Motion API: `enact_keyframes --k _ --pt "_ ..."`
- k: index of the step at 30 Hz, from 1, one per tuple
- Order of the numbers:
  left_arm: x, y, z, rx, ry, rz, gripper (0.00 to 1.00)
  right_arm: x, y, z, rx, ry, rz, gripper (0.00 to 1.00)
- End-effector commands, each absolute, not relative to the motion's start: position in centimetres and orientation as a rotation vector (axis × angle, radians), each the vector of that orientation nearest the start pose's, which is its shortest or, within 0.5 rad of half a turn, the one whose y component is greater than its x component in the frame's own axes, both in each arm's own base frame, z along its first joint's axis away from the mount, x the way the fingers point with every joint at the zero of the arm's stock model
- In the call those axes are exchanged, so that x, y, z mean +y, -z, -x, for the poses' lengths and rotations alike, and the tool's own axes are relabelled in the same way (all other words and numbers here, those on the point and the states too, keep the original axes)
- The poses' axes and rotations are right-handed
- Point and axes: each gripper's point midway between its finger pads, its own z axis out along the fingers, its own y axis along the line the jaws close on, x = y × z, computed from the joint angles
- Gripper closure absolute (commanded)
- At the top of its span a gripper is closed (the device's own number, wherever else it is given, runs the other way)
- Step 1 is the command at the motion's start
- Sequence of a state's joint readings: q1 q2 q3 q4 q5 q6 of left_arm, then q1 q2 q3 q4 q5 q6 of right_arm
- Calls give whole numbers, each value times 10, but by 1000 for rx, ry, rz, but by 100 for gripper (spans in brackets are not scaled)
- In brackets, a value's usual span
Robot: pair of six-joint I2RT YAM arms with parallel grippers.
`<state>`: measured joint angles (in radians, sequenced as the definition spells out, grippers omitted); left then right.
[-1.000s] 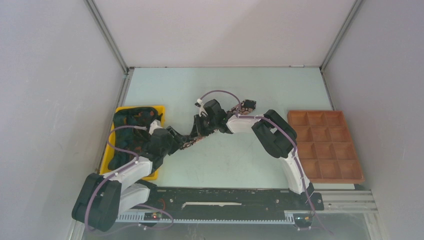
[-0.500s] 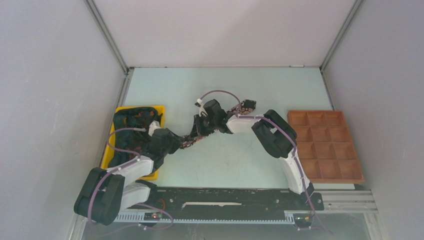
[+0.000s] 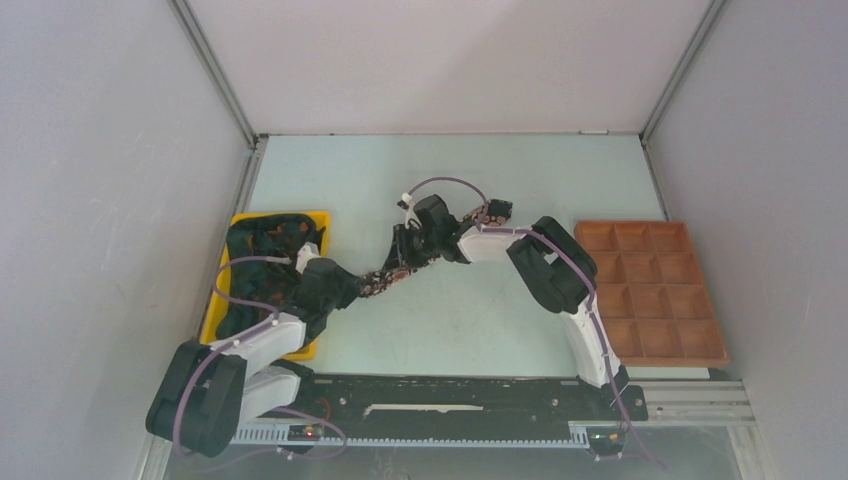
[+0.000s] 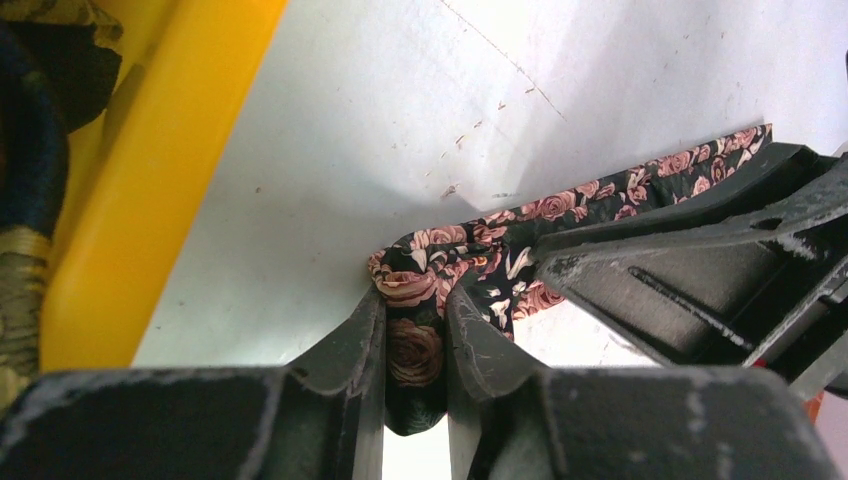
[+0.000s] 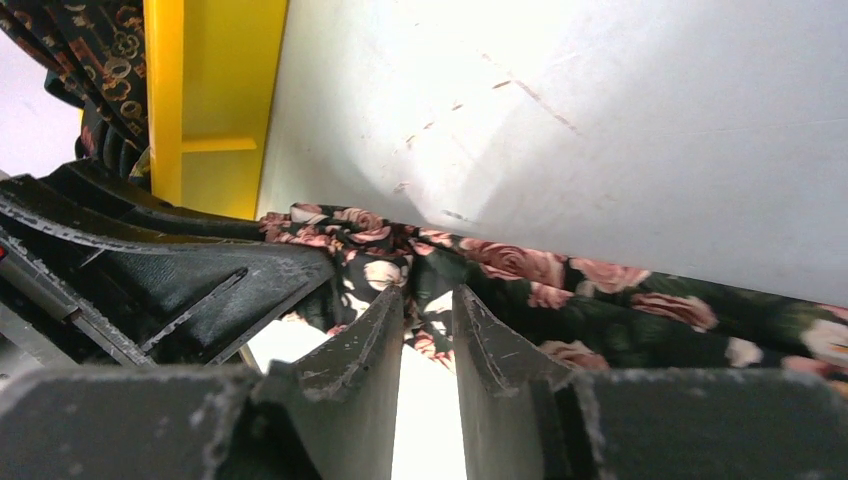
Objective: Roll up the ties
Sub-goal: Roll the tie at the center of the board.
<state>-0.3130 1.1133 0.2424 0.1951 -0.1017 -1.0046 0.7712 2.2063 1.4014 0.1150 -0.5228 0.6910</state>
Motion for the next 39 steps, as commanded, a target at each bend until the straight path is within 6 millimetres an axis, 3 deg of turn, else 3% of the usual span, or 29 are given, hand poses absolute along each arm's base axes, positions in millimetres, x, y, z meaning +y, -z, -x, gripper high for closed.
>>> enact_keyframes --k 1,9,15,23,32,39 --pt "-96 -17 -257 2218 496 792 92 441 -52 -322 2434 -1273 391 72" --pt "-93 -28 -260 2225 455 692 96 417 -23 -318 2531 -1149 320 74" --pt "-88 -32 -257 2251 398 642 97 404 -35 -317 2530 -1044 259 75" --pt "-82 -44 -258 2271 337 605 98 443 -83 -299 2368 -1229 395 74" --pt "-79 -52 -259 2303 287 595 99 481 -77 -277 2382 -1309 477 79" --pt "-76 -56 -261 2320 254 599 100 499 -60 -270 2418 -1321 515 84"
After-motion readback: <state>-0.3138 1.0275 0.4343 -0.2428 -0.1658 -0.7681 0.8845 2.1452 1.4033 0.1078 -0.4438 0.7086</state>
